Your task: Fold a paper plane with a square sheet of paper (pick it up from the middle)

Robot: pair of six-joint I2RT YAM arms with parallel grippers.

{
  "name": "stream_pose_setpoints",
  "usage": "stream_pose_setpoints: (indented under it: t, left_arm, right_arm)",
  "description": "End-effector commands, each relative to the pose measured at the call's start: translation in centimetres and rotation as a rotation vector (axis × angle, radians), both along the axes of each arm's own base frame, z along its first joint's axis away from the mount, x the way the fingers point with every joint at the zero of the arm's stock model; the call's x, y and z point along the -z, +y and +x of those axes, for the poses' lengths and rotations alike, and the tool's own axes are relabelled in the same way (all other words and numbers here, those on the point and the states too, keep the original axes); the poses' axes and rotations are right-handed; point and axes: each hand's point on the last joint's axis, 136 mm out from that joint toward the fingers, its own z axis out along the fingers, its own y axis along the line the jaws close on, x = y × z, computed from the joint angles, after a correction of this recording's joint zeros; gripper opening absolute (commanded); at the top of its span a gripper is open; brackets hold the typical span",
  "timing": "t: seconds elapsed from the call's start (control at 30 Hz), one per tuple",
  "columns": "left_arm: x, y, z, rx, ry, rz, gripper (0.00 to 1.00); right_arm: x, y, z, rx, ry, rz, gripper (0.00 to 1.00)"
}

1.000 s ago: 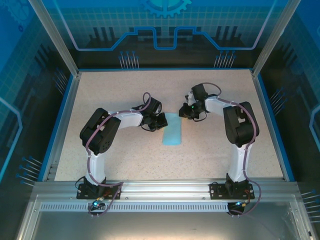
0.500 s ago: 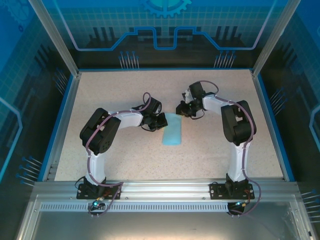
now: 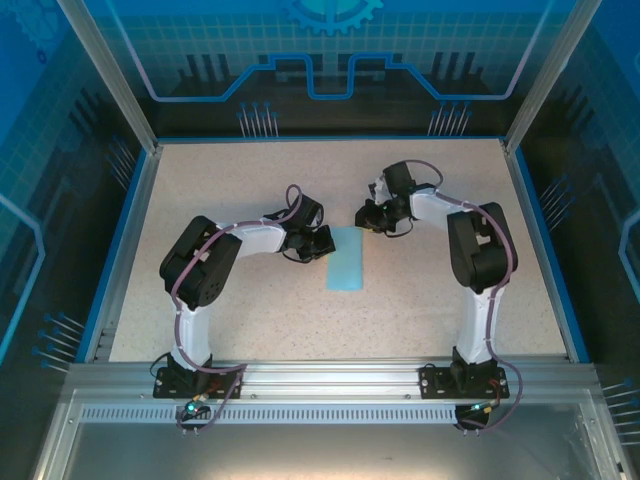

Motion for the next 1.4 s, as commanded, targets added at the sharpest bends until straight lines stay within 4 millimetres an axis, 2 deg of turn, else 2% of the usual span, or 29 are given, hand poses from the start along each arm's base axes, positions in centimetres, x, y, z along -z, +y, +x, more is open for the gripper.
stream_pose_setpoints:
  t: [0.0,0.23,0.67,0.77,0.9,1.03,1.2,1.37]
  left_arm:
    - [3.5,1.6,-2.8,-0.017,0.139,0.101,0.0]
    - [3.6,1.6,-2.8,-0.016,0.14,0.1,0.0]
    - [3.2,1.4,-2.6,-0.012,0.136,0.096,0.0]
    - [3.3,1.4,-2.6,-0.012,0.137,0.097,0.0]
    - [3.4,1.4,-2.6,-0.013,0.138,0.099,0.0]
    - [3.5,1.5,-2.7,-0.015,0.14,0.1,0.0]
    - [3.6,1.5,-2.7,-0.018,0.141,0.098,0.0]
    - [3.5,1.4,-2.7,-0.018,0.14,0.097,0.0]
  right_arm:
    - [-1.2,1.5,-2.8,-0.065,0.021,0.046,0.16]
    - [0.8,2.0,-5.5,-0.08,0.091,0.054,0.16]
    - [4.9,0.7,-6.1,-0.06,0.16,-0.01,0.16]
    - [4.7,0.9,-5.9,-0.063,0.155,0.008,0.16]
    - [2.0,1.7,-5.7,-0.088,0.097,0.082,0.16]
    - [0.5,2.0,-6.9,-0.118,0.083,0.115,0.16]
    - [2.0,1.3,-8.9,-0.122,0.135,0.084,0.16]
    - [3.8,0.7,-9.8,-0.111,0.182,0.051,0.16]
